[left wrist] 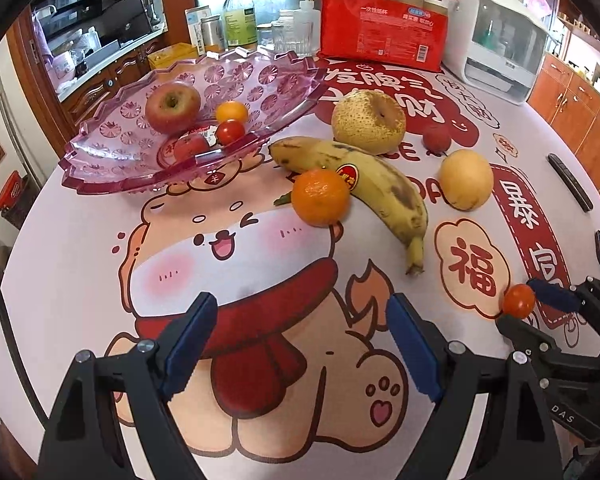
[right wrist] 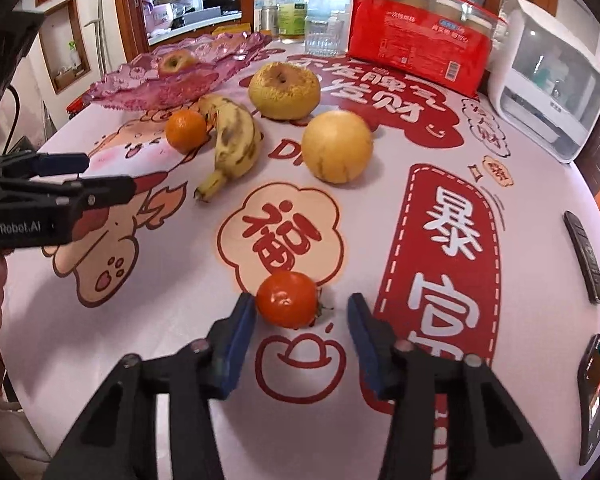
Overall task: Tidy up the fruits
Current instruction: 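Close the right gripper on a cherry tomato while the left grasps an orange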
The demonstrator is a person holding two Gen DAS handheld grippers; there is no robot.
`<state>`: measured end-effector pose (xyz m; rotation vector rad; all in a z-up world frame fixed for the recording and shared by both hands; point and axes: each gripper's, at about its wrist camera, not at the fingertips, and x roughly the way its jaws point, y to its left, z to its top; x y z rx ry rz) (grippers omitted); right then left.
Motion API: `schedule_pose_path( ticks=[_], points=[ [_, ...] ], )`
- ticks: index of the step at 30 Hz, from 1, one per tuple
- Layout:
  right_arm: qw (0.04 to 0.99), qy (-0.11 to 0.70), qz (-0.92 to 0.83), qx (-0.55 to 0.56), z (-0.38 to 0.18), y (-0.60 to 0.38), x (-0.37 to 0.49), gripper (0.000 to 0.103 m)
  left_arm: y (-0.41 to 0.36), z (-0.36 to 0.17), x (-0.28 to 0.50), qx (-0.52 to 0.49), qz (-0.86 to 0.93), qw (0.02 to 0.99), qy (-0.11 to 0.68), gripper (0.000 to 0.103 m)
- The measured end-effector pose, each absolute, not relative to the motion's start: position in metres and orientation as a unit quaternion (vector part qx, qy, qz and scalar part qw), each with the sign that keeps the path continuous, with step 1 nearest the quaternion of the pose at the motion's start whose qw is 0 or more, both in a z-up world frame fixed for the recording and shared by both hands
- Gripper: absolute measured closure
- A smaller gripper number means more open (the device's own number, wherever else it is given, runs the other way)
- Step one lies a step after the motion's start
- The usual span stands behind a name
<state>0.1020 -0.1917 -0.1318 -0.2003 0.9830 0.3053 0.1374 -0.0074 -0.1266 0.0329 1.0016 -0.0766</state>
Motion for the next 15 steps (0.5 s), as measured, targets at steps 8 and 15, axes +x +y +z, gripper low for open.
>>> schedule_pose_path(
  ticks=[8, 15],
  points=[
    [0.868, 0.466, 0.151, -0.085, -0.132, -0.188, 0.113, 0.068, -0.003, -0.130, 0.158, -0.002, -0.024, 0.881, 0.472, 0.018],
    [0.870, 0.463, 0.155, -0.061, -0.127, -0.186, 0.132, 0.071, 0.002, -0.134, 0.185, -0.035, -0.002, 0.884, 0.466, 0.018]
  ],
)
